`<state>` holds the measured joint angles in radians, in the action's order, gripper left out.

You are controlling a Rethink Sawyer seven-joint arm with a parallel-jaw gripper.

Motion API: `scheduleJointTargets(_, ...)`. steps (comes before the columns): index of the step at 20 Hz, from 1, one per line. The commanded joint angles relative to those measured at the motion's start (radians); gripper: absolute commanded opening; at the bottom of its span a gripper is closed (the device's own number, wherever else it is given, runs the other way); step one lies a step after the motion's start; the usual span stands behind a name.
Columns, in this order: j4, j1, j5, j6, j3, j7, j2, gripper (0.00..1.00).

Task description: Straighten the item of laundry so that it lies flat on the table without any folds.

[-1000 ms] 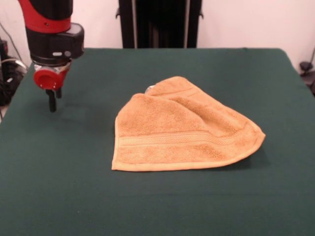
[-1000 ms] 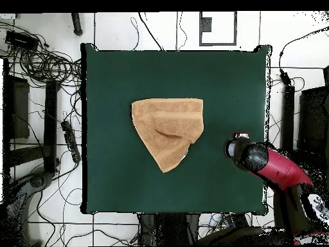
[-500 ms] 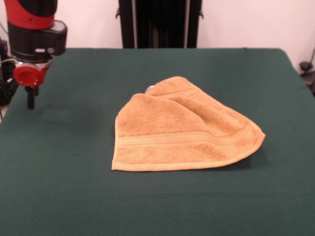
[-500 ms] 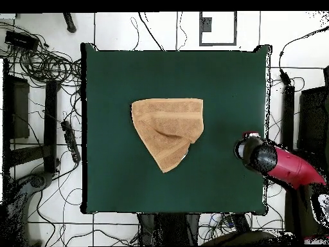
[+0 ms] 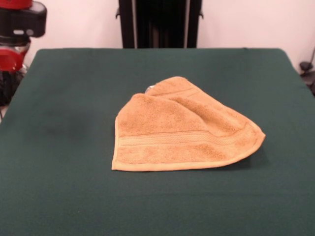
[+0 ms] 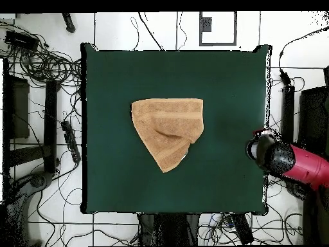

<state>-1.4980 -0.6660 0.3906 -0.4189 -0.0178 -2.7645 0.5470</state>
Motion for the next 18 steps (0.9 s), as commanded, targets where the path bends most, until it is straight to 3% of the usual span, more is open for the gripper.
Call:
scheduleJointTargets(1, 0.016, -0.030, 0.117, -0.208, -0.314, 0.628, 0.095, 1.00)
scheduleJointTargets(4, 0.012, -0.066, 0.164, -0.215, -0.401, 0.763, 0.099, 1.00)
scheduleJointTargets(8, -0.024, -0.089, 0.191, -0.200, -0.475, 0.851, 0.115, 1.00)
scheduleJointTargets(18, -0.031, -0.025, 0.155, -0.295, -0.487, 0.936, 0.127, 1.00)
